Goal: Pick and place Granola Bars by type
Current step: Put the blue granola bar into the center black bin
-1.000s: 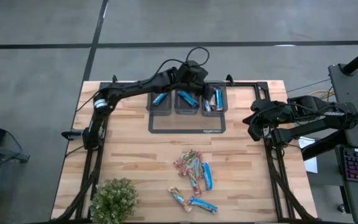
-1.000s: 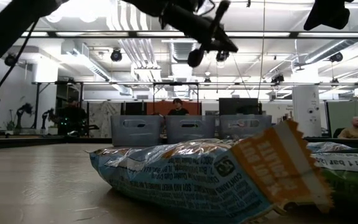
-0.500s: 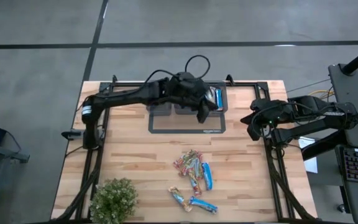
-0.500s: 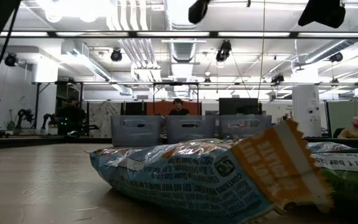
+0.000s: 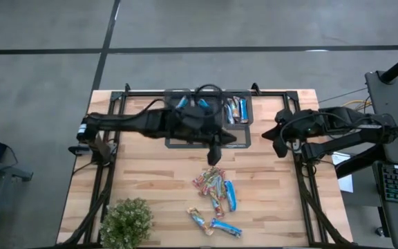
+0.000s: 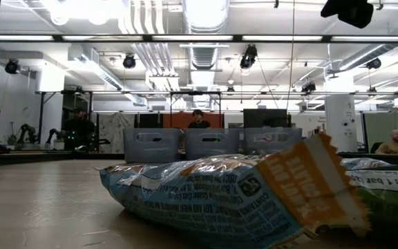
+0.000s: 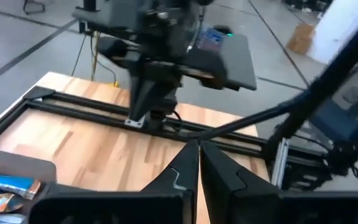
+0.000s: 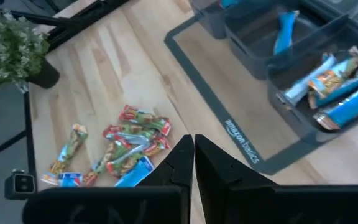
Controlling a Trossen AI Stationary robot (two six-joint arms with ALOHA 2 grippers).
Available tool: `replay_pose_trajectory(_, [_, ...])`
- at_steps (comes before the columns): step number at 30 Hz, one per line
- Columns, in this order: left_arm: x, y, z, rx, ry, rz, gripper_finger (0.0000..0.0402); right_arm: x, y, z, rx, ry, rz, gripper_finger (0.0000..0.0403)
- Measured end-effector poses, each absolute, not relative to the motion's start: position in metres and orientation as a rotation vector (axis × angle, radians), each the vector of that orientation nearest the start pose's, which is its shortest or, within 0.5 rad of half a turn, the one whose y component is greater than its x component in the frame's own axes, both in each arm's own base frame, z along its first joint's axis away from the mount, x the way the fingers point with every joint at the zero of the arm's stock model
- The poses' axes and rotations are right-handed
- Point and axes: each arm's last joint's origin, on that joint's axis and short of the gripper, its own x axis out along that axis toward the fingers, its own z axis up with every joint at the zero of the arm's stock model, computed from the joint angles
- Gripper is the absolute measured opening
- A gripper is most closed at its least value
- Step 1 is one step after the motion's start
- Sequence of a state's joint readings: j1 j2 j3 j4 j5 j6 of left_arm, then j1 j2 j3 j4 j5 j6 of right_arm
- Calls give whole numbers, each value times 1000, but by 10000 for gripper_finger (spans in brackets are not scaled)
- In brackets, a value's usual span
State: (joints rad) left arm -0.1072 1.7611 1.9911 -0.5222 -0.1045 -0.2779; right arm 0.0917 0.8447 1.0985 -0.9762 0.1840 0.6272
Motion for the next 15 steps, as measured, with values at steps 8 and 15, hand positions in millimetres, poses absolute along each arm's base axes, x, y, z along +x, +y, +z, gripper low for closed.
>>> replay_pose_trajectory(8, [375,-67,448,-187,302,-18,0,156,10,353,493,670,-294,8])
replay_pose_trajectory(15, [360,-70,432,-190,297,-11,0,169,13,352,490,674,-230,8])
